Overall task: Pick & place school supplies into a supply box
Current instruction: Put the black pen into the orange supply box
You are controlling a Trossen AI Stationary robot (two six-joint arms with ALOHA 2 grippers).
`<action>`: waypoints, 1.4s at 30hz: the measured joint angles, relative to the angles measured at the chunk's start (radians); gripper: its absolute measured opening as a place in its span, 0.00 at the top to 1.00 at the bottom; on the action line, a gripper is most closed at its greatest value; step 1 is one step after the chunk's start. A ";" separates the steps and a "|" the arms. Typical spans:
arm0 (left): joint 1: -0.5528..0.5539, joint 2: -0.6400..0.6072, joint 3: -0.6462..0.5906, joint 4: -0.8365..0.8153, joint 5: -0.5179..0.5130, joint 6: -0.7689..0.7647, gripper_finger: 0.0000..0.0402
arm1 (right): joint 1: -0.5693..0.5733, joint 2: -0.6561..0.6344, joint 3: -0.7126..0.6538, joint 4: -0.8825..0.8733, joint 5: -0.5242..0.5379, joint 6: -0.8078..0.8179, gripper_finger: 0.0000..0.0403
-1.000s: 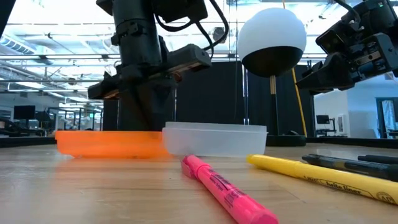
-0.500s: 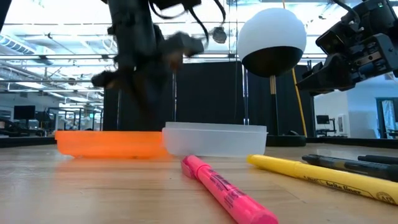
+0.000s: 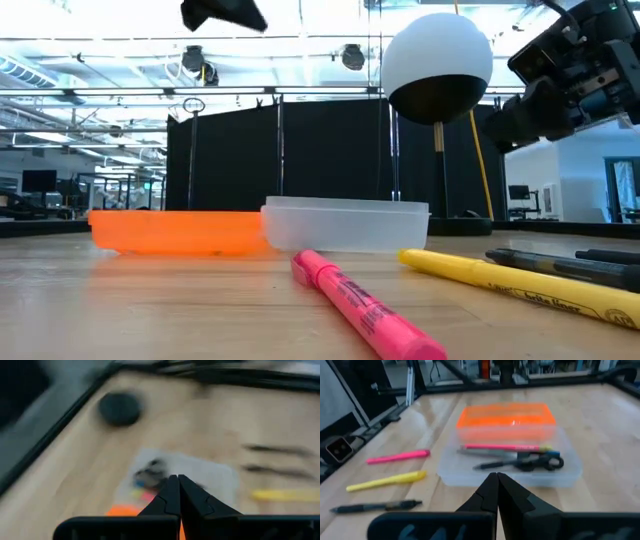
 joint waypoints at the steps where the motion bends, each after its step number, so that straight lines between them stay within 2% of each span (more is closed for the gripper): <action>1: -0.018 -0.026 -0.049 0.074 0.045 0.116 1.00 | 0.000 0.000 0.000 0.014 0.000 -0.003 1.00; 4: -0.049 -0.104 -0.185 0.217 0.131 0.325 1.00 | 0.000 0.000 0.000 0.051 0.000 -0.005 1.00; 7: -0.052 -0.200 -0.301 0.293 0.127 0.382 1.00 | 0.000 0.000 0.000 0.081 0.000 -0.004 1.00; 17: -0.018 -0.546 -0.708 0.512 0.140 0.415 1.00 | 0.000 0.000 0.000 0.096 0.000 -0.010 1.00; 19: 0.010 -0.618 -0.779 0.576 0.170 0.414 1.00 | 0.000 0.000 0.000 0.096 0.000 -0.016 1.00; 24: 0.101 -0.745 -0.939 0.709 0.317 0.386 1.00 | 0.000 0.000 0.000 0.140 0.001 -0.034 1.00; 32: 0.132 -0.784 -1.105 0.930 0.334 0.403 1.00 | 0.000 0.000 0.000 0.202 0.000 -0.048 1.00; 35: 0.132 -0.782 -1.109 0.904 0.328 0.416 1.00 | 0.000 0.000 0.000 0.205 0.001 -0.029 1.00; 42: 0.132 -0.783 -1.108 0.934 0.224 0.499 0.95 | 0.004 0.000 0.030 0.235 0.032 0.002 1.00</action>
